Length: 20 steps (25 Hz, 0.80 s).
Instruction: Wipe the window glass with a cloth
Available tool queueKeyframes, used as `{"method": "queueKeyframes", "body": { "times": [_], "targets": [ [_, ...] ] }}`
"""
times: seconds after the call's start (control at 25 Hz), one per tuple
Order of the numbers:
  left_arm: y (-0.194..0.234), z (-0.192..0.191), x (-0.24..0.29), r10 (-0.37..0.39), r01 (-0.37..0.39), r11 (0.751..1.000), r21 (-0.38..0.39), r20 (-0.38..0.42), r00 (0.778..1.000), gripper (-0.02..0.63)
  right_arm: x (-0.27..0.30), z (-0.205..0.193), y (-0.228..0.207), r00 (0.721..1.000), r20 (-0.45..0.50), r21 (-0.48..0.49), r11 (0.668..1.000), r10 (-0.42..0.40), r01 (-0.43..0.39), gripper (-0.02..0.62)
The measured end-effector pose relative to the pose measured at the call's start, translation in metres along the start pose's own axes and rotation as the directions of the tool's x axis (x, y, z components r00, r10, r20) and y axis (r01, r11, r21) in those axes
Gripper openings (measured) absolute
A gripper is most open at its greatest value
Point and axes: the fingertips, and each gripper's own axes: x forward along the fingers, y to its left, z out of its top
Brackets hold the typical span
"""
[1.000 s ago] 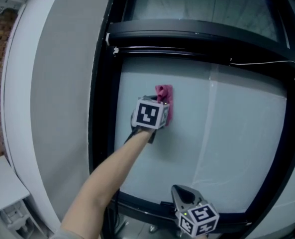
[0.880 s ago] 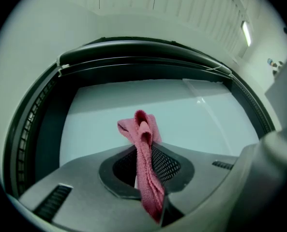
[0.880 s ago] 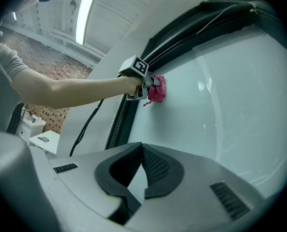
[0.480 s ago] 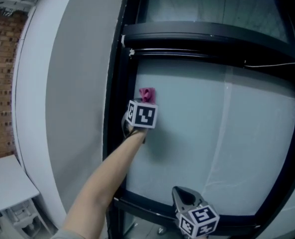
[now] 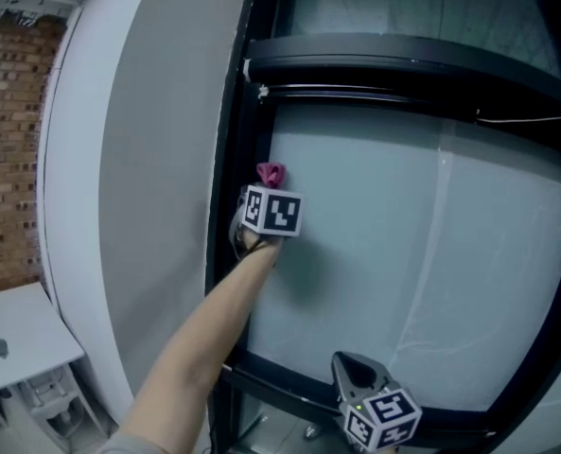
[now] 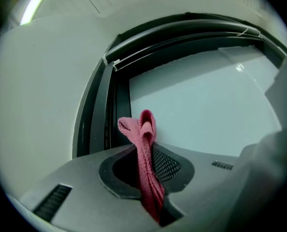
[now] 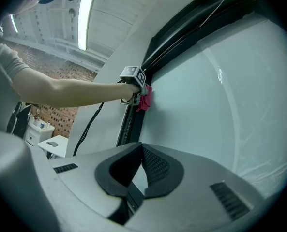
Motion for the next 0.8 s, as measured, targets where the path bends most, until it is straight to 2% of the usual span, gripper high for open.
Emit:
{"method": "queueKeyframes", "body": {
  "times": [0.16,0.32,0.6,0.8],
  "targets": [
    [0.000,-0.022,0.004,0.011,-0.011,1.000,0.001,-0.053,0.999,0.049,-0.010,-0.004,-0.005,1.000,-0.008,0.002,1.000,-0.002,0.002,-0.011],
    [-0.010,-0.030,0.005,0.000,0.000,1.000,0.003,-0.062,0.998,0.051,-0.020,-0.007,-0.015,1.000,-0.016,0.009,1.000,-0.023,0.023,-0.011],
    [-0.043,-0.035,0.001,-0.106,0.104,0.994,-0.037,-0.062,0.992,0.051,-0.029,-0.011,-0.019,1.000,-0.023,0.010,1.000,-0.016,0.016,-0.011],
    [-0.086,-0.035,-0.009,-0.250,0.248,0.963,-0.105,-0.007,0.968,0.051,-0.038,-0.012,-0.023,0.999,-0.038,0.005,1.000,-0.022,0.023,-0.011]
  ]
}}
